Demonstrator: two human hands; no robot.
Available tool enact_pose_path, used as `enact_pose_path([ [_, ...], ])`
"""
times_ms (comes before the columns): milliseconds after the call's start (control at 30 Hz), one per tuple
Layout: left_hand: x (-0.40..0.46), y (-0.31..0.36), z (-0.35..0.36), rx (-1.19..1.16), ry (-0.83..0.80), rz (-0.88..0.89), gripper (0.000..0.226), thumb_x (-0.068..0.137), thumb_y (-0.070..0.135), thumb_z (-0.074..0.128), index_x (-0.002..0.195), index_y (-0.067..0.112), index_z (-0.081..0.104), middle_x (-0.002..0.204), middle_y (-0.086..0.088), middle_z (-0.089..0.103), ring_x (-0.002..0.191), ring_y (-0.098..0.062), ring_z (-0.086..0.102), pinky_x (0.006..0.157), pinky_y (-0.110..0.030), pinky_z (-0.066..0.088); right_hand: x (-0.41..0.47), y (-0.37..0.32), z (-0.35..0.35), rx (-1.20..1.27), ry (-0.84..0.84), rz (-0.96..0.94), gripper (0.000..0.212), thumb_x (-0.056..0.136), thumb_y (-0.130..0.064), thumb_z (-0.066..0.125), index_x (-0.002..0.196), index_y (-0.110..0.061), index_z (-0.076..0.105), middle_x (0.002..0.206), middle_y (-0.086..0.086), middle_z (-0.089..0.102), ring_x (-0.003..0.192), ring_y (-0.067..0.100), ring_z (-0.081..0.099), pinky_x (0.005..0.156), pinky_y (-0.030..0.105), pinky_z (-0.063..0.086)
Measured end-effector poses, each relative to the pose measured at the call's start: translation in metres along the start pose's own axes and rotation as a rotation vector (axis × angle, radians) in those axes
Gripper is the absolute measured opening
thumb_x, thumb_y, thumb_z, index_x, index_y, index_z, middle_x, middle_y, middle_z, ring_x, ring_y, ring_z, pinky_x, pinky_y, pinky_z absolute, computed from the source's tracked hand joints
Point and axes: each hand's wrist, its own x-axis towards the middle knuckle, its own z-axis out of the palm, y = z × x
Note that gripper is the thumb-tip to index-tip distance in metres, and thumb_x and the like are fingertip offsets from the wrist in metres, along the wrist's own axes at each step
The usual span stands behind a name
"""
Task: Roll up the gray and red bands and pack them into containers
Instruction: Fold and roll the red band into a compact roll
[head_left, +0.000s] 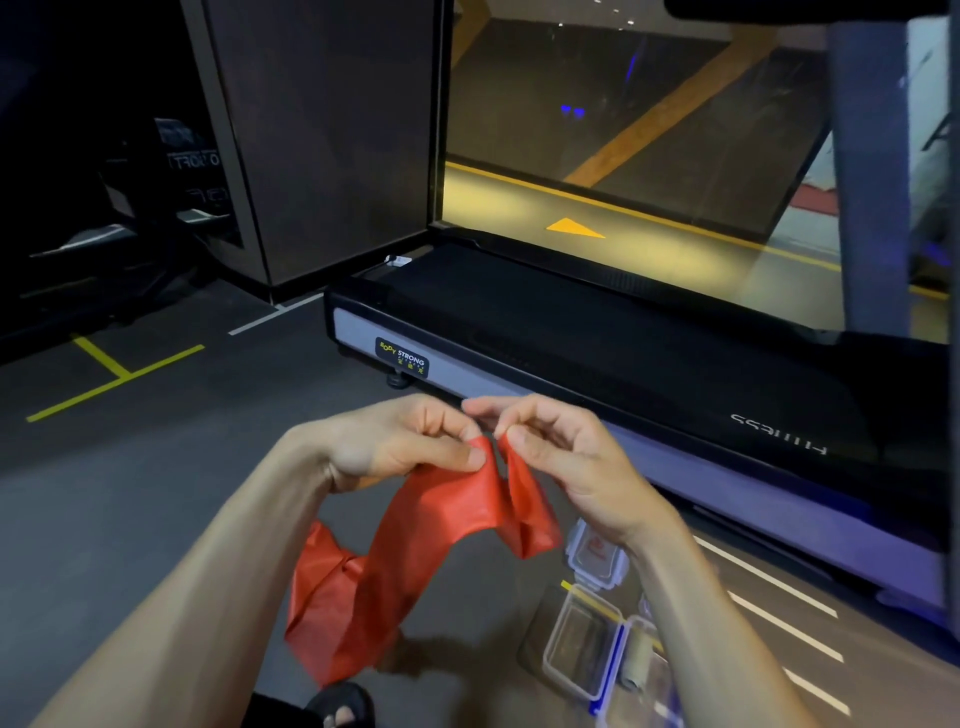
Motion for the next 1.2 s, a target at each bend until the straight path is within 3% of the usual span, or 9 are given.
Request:
enact_pose_path([
  [100, -0.003, 0.002, -0.001, 0.017, -0.046, 0.007, 0.021, 0.099, 0.007, 0.059, 0.079, 0.011, 0.064, 0.065, 0.008, 0.055, 0.062, -0.003, 0.049, 0.065, -0.015, 0.041, -0.002, 0.0, -0.002, -0.004, -0.067, 0.034, 0.009, 0.1, -0.006, 0.057, 0.102, 0.001, 0.063, 0.139, 0.012, 0.065, 0.13, 0.029, 0.061, 0.112, 0.044, 0.047],
  [233, -0.004, 0.003, -0.002, 0.096, -0.068, 0.009, 0.025, 0.099, 0.01, 0.063, 0.074, 0.013, 0.06, 0.059, 0.007, 0.039, 0.058, -0.005, 0.034, 0.062, -0.014, 0.034, -0.003, -0.002, 0.0, -0.06, -0.063, 0.09, 0.009, 0.098, -0.007, 0.062, 0.103, 0.0, 0.066, 0.133, 0.008, 0.069, 0.125, 0.022, 0.065, 0.108, 0.032, 0.049],
  [433, -0.006, 0.0, -0.004, 0.15, -0.076, -0.014, 0.023, 0.098, 0.021, 0.066, 0.075, 0.023, 0.064, 0.062, -0.001, 0.034, 0.06, -0.01, 0.026, 0.057, -0.022, 0.024, -0.001, -0.007, -0.002, -0.247, -0.086, 0.094, 0.009, 0.099, -0.017, 0.066, 0.102, -0.009, 0.07, 0.095, 0.008, 0.072, 0.09, 0.015, 0.065, 0.086, 0.031, 0.051],
  [567, -0.006, 0.0, -0.001, 0.067, -0.149, -0.03, 0.012, 0.101, 0.014, 0.06, 0.093, 0.013, 0.069, 0.069, 0.002, 0.056, 0.064, -0.005, 0.05, 0.067, -0.019, 0.04, 0.001, -0.011, -0.005, -0.112, -0.048, 0.039, 0.006, 0.097, -0.016, 0.067, 0.092, -0.017, 0.071, 0.077, -0.009, 0.065, 0.07, 0.006, 0.056, 0.069, 0.019, 0.044],
  [700, -0.005, -0.005, 0.003, 0.11, -0.208, -0.05, 0.021, 0.103, 0.009, 0.057, 0.103, 0.018, 0.076, 0.1, -0.006, 0.075, 0.092, -0.014, 0.069, 0.089, -0.032, 0.054, 0.002, -0.014, -0.009, 0.373, 0.065, 0.008, 0.012, 0.089, -0.024, 0.072, 0.092, -0.014, 0.066, 0.08, 0.005, 0.062, 0.076, 0.027, 0.066, 0.083, 0.046, 0.054],
  [900, -0.002, -0.002, 0.007, 0.131, -0.067, -0.012, 0.016, 0.096, 0.013, 0.068, 0.084, 0.021, 0.076, 0.081, -0.004, 0.071, 0.078, -0.013, 0.059, 0.08, -0.03, 0.047, -0.001, -0.011, -0.021, 0.552, 0.161, -0.048, 0.029, 0.079, -0.032, 0.086, 0.091, -0.015, 0.066, 0.084, 0.004, 0.06, 0.068, 0.011, 0.063, 0.07, 0.026, 0.057],
  [967, -0.001, -0.002, 0.009, 0.134, -0.034, 0.011, 0.023, 0.095, 0.012, 0.07, 0.075, 0.024, 0.073, 0.07, 0.008, 0.066, 0.069, -0.007, 0.052, 0.07, -0.026, 0.042, -0.001, -0.011, -0.023, 0.535, 0.21, -0.042, 0.02, 0.084, -0.029, 0.08, 0.09, -0.018, 0.065, 0.084, 0.0, 0.061, 0.067, 0.009, 0.058, 0.063, 0.022, 0.053],
  [1067, 0.001, 0.0, 0.011, 0.138, -0.013, 0.021, 0.036, 0.096, 0.006, 0.068, 0.068, 0.029, 0.073, 0.062, 0.018, 0.061, 0.06, 0.002, 0.048, 0.062, -0.018, 0.037, -0.001, -0.01, -0.024, 0.484, 0.31, -0.011, 0.013, 0.096, -0.018, 0.06, 0.084, -0.022, 0.065, 0.08, -0.003, 0.061, 0.064, 0.009, 0.054, 0.06, 0.023, 0.047],
  [1200, 0.0, 0.003, 0.014, 0.125, -0.013, 0.036, 0.044, 0.097, 0.002, 0.064, 0.065, 0.031, 0.073, 0.06, 0.02, 0.06, 0.057, 0.006, 0.047, 0.058, -0.013, 0.036, -0.001, -0.011, -0.024, 0.458, 0.323, 0.004, 0.012, 0.087, -0.029, 0.076, 0.083, -0.023, 0.066, 0.08, -0.004, 0.061, 0.064, 0.009, 0.053, 0.06, 0.024, 0.046],
])
